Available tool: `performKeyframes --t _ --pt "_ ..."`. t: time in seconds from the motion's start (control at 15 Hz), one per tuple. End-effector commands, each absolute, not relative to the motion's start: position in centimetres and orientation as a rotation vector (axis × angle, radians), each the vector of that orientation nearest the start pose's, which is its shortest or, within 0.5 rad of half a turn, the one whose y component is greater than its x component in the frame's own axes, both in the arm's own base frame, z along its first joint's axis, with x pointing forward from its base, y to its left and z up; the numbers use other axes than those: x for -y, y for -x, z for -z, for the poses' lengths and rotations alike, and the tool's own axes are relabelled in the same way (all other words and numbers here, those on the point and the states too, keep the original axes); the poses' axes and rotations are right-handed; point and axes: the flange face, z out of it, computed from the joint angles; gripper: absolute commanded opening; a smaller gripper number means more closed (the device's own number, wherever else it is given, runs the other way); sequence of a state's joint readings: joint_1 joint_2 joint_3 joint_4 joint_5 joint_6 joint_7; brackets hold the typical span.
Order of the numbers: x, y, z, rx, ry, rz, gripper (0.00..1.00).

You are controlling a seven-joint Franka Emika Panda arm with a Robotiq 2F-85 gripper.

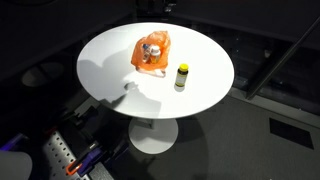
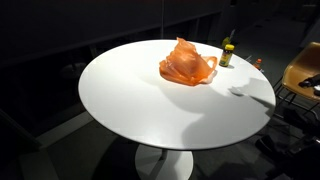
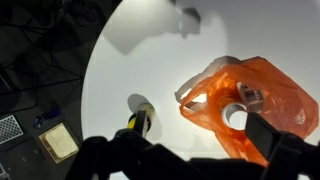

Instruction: Remove the yellow and brown bottle from the plastic and put it on the table

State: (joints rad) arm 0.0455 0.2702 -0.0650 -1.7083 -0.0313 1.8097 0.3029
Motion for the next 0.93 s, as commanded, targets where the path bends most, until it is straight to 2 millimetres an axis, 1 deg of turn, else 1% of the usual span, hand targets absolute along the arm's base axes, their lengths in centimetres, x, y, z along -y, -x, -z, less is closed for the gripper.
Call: performKeyframes --t 0.0,0.2,0.47,0.53,0.87 --pt "0.4 -58.4 -43.3 -0.376 3.178 -0.107 1.0" --pt "0.1 -57.1 -43.7 -0.335 3.168 -0.04 1.0" --pt "0.0 -56.0 -43.8 -0.316 3.16 -0.006 1.0" --pt "-0.2 -57.1 -43.5 -0.351 3.157 -0.043 1.0" --pt "-0.3 -57.0 -43.1 -0.348 3.158 -0.051 1.0"
